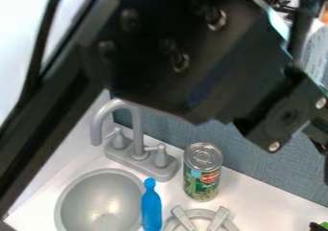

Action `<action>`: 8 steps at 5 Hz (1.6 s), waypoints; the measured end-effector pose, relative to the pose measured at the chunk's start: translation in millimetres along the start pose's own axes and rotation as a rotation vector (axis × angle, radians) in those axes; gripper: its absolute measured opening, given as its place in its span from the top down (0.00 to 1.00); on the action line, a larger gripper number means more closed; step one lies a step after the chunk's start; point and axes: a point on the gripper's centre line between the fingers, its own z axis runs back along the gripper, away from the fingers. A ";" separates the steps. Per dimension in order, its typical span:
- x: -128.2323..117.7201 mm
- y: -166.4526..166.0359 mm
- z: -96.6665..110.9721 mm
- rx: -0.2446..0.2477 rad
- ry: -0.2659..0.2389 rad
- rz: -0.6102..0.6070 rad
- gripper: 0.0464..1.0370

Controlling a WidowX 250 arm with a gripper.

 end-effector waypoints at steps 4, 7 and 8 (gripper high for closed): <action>-74.7 59.3 34.2 0.059 0.003 0.269 0.95; -88.9 118.3 25.3 0.035 -0.004 0.444 0.95; -89.9 129.8 26.1 0.047 -0.007 0.461 0.95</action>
